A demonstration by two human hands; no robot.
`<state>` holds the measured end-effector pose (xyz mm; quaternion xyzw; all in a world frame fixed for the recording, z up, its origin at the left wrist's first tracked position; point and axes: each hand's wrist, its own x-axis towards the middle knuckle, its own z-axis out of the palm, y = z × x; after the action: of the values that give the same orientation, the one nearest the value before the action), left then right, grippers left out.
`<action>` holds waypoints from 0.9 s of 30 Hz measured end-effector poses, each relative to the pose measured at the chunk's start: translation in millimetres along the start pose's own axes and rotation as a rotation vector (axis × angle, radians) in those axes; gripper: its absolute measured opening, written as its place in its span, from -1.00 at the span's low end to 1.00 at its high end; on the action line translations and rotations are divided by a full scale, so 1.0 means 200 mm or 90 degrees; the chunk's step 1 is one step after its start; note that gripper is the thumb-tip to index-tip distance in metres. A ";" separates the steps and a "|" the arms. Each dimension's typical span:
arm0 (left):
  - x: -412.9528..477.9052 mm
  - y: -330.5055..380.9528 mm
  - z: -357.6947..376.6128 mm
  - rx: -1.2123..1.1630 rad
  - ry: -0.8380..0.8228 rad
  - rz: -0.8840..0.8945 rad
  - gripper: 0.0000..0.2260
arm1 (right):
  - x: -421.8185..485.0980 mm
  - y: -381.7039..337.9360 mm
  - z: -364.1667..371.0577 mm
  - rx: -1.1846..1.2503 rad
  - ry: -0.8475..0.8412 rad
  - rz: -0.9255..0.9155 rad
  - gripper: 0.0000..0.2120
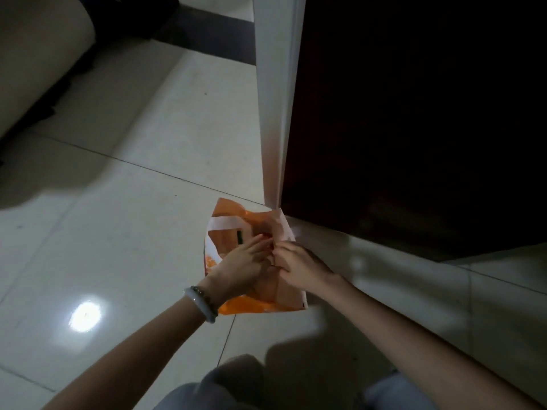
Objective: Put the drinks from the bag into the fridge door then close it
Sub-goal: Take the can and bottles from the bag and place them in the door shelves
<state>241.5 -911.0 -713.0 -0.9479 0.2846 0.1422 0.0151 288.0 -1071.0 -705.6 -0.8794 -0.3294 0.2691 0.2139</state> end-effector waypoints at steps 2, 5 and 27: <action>-0.01 -0.04 0.02 0.071 -0.018 0.007 -0.55 | 0.06 0.03 0.07 0.004 -0.021 0.007 -0.68; -0.04 -0.10 0.02 0.156 -0.076 -0.018 -0.58 | 0.09 0.06 0.14 0.016 -0.021 0.004 -0.64; -0.11 -0.23 0.25 0.374 -0.177 0.119 -0.57 | 0.20 0.17 0.40 -0.358 -0.108 -0.216 -0.65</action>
<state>235.7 -854.6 -758.0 -0.8445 0.3941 0.1826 0.3133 281.0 -1050.5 -799.0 -0.8113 -0.5488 0.2002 -0.0234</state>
